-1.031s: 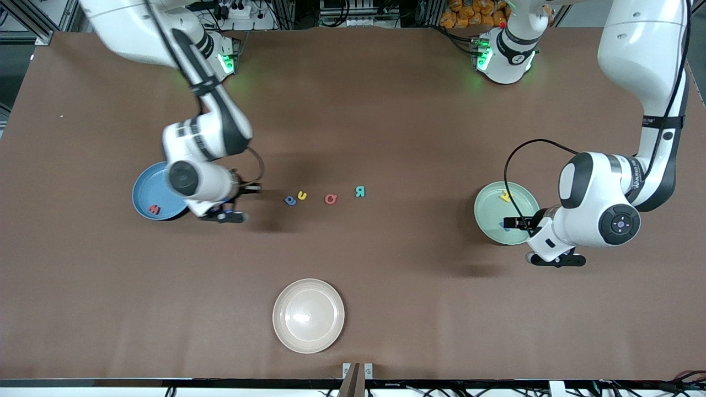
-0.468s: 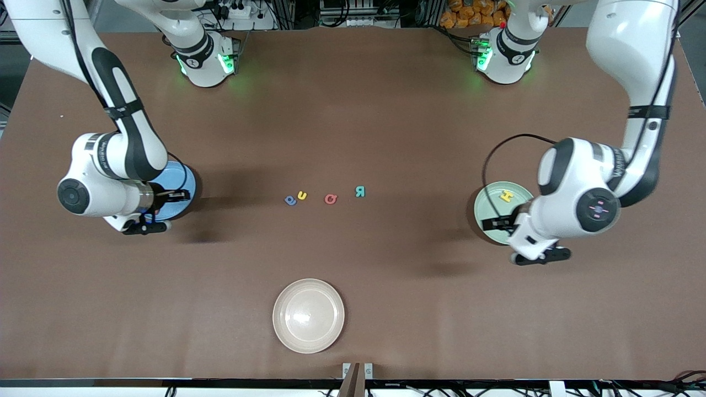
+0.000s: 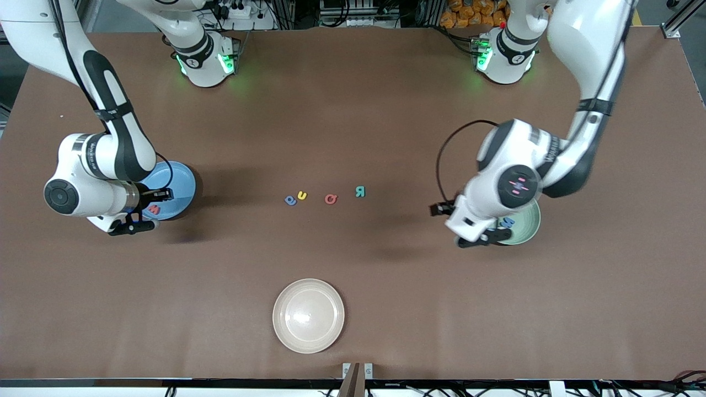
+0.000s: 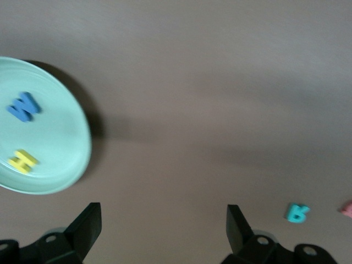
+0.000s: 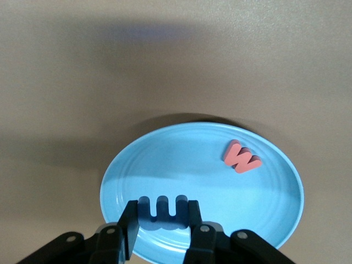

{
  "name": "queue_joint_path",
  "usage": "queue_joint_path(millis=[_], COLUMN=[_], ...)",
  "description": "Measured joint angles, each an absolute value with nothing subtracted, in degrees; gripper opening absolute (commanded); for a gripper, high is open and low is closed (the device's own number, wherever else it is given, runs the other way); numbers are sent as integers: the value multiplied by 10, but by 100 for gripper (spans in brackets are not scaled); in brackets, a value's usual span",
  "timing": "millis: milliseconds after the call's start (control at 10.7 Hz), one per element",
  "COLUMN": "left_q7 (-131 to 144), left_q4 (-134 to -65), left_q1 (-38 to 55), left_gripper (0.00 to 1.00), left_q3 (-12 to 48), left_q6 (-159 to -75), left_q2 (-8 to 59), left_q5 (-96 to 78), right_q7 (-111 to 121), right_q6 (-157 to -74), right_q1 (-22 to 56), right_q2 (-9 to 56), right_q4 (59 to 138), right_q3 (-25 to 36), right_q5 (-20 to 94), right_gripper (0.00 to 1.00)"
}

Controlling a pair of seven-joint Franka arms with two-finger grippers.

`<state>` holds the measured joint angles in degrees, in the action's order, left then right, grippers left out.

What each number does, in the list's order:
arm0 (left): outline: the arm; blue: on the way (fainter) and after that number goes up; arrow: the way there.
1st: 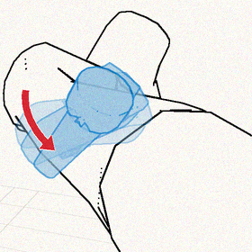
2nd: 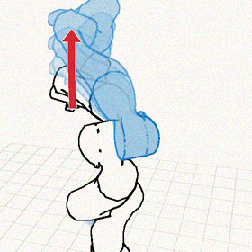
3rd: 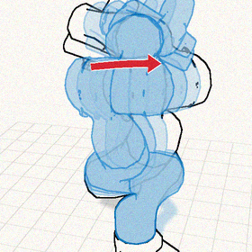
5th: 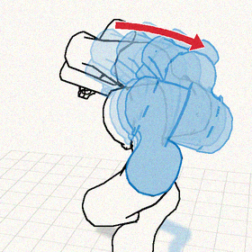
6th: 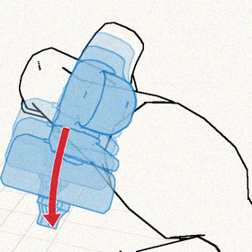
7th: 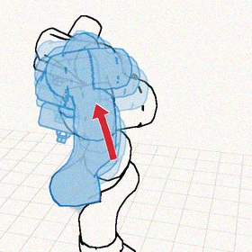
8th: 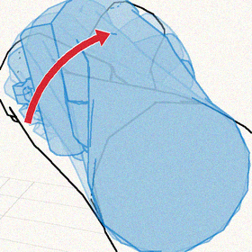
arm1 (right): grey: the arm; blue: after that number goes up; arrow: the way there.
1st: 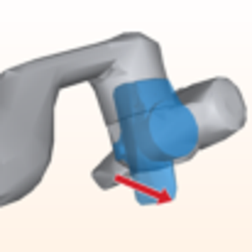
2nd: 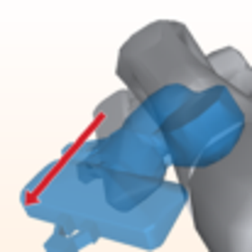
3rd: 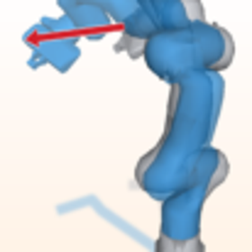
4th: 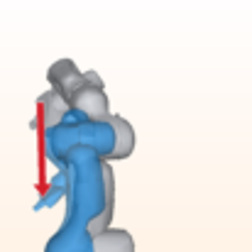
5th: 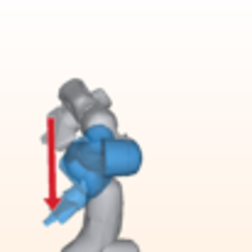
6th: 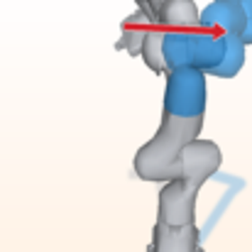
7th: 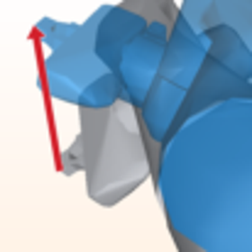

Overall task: Sort upper and lower case letters into plates
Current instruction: 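Move the left gripper back to the letters while the right gripper withdraws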

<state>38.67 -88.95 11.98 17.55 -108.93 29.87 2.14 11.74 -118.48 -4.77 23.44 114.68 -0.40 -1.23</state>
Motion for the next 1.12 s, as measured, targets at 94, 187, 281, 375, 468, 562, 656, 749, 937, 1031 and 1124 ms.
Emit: queue_joint_path(millis=[94, 187, 281, 375, 468, 562, 656, 749, 937, 1031, 1124], left_q7=[408, 429, 443, 448, 452, 465, 491, 524, 570, 595, 618], left_q4=[-881, -871, -863, -858, -856, -856, -855, -853, -842, -838, -837], left_q1=[141, 162, 181, 198, 217, 231, 248, 270, 327, 367, 406], left_gripper=[100, 100, 100, 100, 100, 100, 100, 100, 100, 100, 100], left_q3=[175, 175, 175, 174, 173, 172, 171, 168, 142, 114, 82], left_q6=[-1095, -1108, -1126, -1147, -1167, -1184, -1205, -1225, -1252, -1275, -1300], left_q2=[300, 303, 307, 311, 319, 329, 341, 354, 380, 392, 405], left_q5=[21, 21, 21, 22, 23, 24, 26, 32, 44, 49, 50], right_q7=[119, 120, 121, 122, 122, 122, 122, 122, 129, 133, 137], right_q6=[-1186, -1186, -1186, -1186, -1184, -1165, -1124, -1083, -1014, -971, -927], right_q1=[-48, -48, -48, -48, -48, -48, -48, -48, -52, -58, -62], right_q2=[239, 244, 248, 250, 250, 250, 249, 247, 238, 231, 224], right_q4=[1147, 1147, 1147, 1146, 1144, 1133, 1110, 1082, 1035, 1011, 986], right_q3=[-4, -4, -4, -5, -5, -5, -6, -6, -6, -6, -6], right_q5=[-13, -13, -13, -13, -13, -13, -13, -13, -13, -13, -13], right_gripper=[79, 87, 88, 88, 88, 88, 88, 89, 89, 89, 89])
